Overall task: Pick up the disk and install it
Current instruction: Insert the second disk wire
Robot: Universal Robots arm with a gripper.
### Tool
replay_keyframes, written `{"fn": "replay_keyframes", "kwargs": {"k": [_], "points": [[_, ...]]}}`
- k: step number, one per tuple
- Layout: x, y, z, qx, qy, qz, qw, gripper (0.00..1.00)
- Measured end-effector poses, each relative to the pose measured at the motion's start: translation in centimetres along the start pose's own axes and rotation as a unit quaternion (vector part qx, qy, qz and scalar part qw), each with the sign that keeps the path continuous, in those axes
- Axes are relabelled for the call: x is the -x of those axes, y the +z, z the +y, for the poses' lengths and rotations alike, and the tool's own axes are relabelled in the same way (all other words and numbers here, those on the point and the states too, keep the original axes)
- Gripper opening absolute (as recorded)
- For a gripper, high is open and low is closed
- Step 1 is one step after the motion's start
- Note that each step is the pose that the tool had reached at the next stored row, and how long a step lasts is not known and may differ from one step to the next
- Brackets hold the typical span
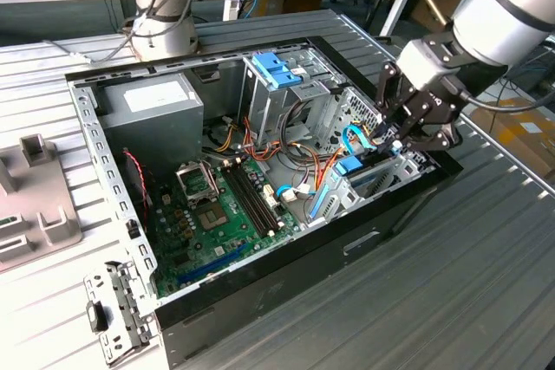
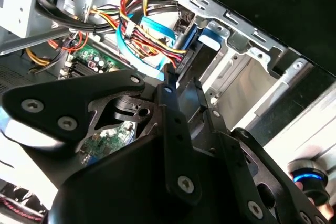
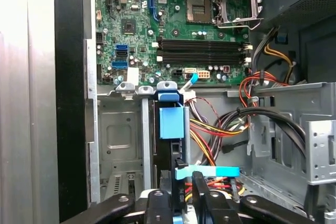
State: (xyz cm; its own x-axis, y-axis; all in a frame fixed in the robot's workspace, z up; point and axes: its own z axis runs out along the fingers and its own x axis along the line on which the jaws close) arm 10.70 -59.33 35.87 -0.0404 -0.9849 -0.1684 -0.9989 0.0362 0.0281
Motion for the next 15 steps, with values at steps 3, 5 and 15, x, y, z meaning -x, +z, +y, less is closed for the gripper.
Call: {"fn": "replay_keyframes", "kwargs": {"k": [3, 5, 15], "points": [[0.12, -0.53, 0.02, 0.0001, 0.000, -0.0012, 1.00000, 0.30], [0.12, -0.50, 0.02, 0.0002, 0.000, -0.0026, 1.00000, 0.29], [-0.10, 0.75, -0.02, 0.0034, 0.000, -0.0084, 0.99996, 0.11]]}}
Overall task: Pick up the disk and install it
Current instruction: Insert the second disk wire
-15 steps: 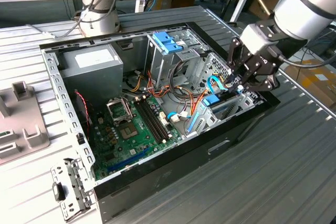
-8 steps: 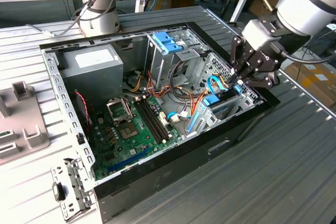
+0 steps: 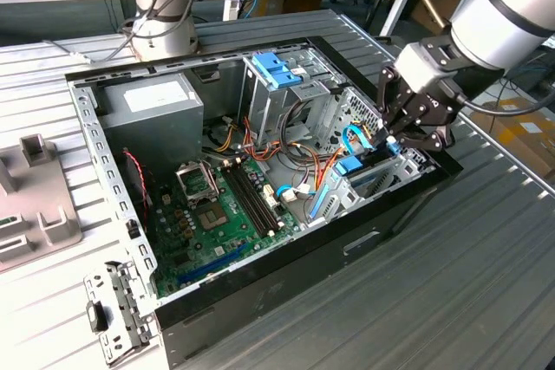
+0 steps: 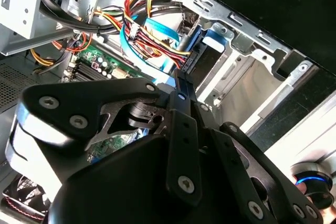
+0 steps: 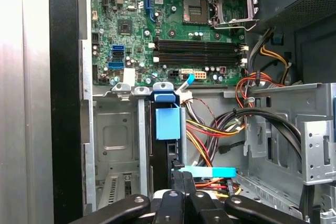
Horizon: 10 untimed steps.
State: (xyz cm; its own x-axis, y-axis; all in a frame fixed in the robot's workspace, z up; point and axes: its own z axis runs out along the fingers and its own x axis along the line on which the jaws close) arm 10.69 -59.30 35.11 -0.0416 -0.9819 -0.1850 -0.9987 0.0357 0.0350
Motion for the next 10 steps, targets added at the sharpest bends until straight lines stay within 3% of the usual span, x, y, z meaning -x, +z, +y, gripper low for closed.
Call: {"fn": "replay_keyframes", "kwargs": {"k": [10], "points": [[-0.40, 1.00, -0.04, 0.0032, 0.000, -0.0043, 0.99999, 0.11]]}}
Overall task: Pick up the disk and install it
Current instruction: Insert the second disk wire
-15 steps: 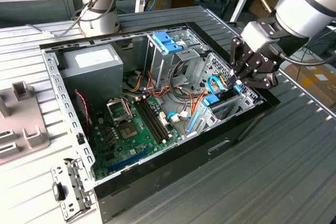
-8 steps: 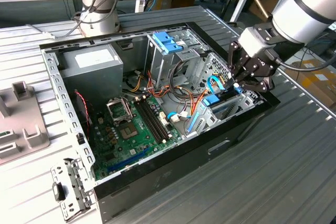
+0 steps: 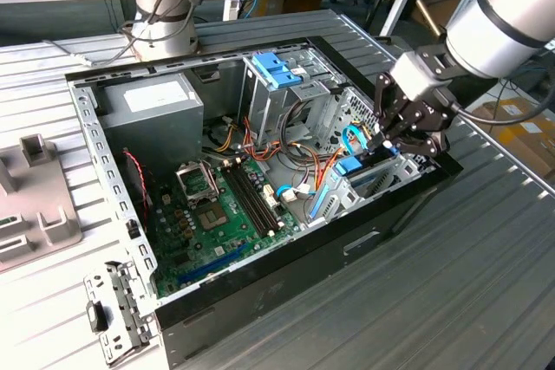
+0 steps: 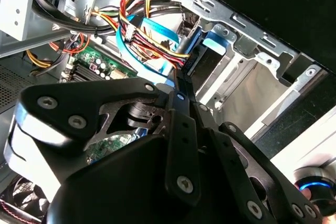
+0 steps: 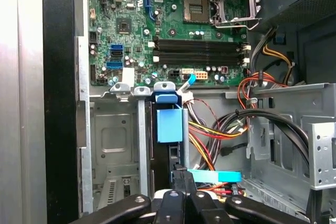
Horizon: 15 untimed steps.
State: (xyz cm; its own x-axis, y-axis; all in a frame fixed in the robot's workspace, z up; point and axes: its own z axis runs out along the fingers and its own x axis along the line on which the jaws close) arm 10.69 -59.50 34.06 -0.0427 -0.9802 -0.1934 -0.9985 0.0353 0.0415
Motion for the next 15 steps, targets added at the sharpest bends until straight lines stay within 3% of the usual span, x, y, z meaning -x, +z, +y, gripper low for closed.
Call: {"fn": "replay_keyframes", "kwargs": {"k": [4, 6, 8, 10, 15], "points": [[0.00, -0.14, -0.01, 0.0000, 0.000, -0.0012, 1.00000, 0.11], [0.11, -0.64, -0.20, 0.0000, 0.000, -0.0011, 1.00000, 0.11], [0.15, -0.82, -0.49, 0.0000, 0.000, -0.0011, 1.00000, 0.11], [0.22, -1.05, -1.22, 0.0001, 0.000, -0.0012, 1.00000, 0.11], [0.37, -1.66, -1.93, 0.0001, 0.000, -0.0014, 1.00000, 0.11]]}}
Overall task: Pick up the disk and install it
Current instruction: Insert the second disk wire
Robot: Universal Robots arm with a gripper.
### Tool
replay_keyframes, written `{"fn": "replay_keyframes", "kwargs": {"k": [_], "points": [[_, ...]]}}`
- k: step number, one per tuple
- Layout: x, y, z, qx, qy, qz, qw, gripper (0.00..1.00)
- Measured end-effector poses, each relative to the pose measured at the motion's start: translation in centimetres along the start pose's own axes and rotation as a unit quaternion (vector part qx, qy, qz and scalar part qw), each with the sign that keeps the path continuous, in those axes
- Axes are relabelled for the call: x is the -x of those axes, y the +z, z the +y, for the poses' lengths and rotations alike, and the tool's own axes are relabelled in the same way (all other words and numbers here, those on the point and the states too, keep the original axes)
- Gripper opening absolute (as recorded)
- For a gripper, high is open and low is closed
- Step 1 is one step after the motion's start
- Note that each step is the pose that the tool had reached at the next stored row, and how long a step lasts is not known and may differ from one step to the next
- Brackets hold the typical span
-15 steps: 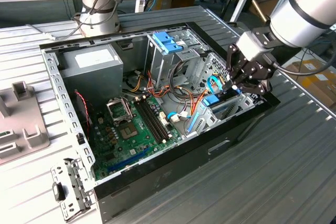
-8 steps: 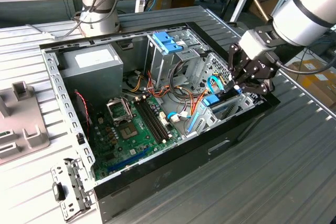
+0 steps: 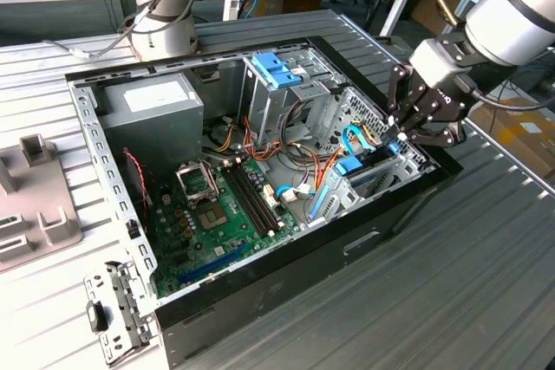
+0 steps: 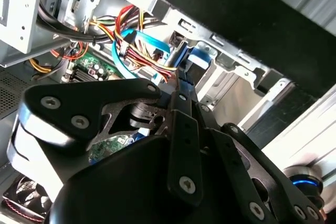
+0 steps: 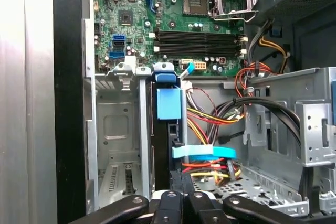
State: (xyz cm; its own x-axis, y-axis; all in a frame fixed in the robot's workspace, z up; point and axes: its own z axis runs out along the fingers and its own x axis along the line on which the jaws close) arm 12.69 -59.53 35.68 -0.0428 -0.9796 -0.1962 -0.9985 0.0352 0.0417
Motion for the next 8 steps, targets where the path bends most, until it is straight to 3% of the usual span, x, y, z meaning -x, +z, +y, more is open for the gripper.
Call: {"fn": "replay_keyframes", "kwargs": {"k": [3, 8], "points": [[0.12, -0.46, -0.39, 0.0001, 0.000, 0.0001, 1.00000, 0.11], [0.12, -0.46, -0.45, 0.0000, 0.000, 0.0001, 1.00000, 0.11]]}}
